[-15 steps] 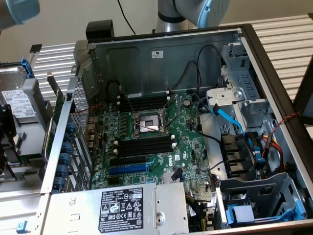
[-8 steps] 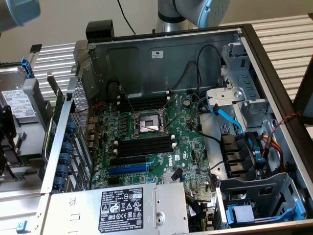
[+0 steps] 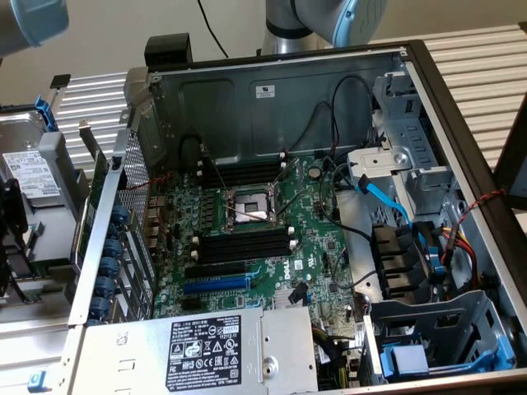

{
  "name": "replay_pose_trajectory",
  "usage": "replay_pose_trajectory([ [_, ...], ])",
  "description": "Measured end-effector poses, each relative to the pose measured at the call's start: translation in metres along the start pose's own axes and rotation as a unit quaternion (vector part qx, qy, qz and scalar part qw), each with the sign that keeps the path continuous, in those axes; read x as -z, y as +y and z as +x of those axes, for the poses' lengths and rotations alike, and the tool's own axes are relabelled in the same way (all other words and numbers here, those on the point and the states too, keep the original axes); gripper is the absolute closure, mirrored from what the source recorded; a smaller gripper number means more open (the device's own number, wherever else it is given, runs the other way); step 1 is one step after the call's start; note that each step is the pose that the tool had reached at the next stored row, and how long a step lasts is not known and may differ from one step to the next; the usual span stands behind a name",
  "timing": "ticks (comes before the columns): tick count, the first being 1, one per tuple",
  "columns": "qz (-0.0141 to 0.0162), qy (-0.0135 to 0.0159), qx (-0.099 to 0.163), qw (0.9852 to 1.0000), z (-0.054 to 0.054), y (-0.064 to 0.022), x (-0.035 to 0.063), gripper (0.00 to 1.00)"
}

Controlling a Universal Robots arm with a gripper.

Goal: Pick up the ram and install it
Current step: 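Pick up the ram and move it above insertion slot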

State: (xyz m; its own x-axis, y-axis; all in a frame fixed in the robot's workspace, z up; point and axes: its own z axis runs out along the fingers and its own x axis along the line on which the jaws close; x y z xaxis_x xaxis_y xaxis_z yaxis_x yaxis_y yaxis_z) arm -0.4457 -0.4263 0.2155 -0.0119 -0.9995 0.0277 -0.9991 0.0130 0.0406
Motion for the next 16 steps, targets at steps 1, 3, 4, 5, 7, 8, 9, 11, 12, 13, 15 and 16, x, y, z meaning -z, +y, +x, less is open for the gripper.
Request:
replay_pose_trajectory([
  [1,0.0000,0.0000,0.000,1.0000,0.0000,0.0000,-0.0001,0.58],
  [3,-0.0001,0.0000,0.000,1.0000,0.0000,0.0000,-0.0006,0.58],
  [4,0.0000,-0.0001,0.000,1.0000,0.0000,-0.0001,-0.0010,0.58],
  [5,0.0000,0.0000,0.000,1.0000,0.0000,-0.0001,-0.0013,0.58],
  [7,-0.0001,0.0000,0.000,1.0000,0.0002,-0.0001,-0.0018,0.58],
  [8,-0.0002,0.0000,0.000,1.0000,0.0003,-0.0001,-0.0019,0.58],
  [9,-0.0002,0.0000,0.000,1.0000,0.0003,-0.0001,-0.0019,0.58],
  [11,-0.0001,-0.0001,0.000,1.0000,0.0003,-0.0001,-0.0022,0.58],
  [12,-0.0001,-0.0001,0.000,1.0000,0.0003,-0.0001,-0.0022,0.58],
  [13,-0.0001,-0.0001,0.000,1.0000,0.0003,-0.0002,-0.0023,0.58],
  [15,0.0000,-0.0002,0.000,1.0000,0.0003,-0.0006,-0.0025,0.58],
  [16,-0.0001,-0.0001,0.000,1.0000,0.0003,-0.0011,-0.0024,0.58],
])
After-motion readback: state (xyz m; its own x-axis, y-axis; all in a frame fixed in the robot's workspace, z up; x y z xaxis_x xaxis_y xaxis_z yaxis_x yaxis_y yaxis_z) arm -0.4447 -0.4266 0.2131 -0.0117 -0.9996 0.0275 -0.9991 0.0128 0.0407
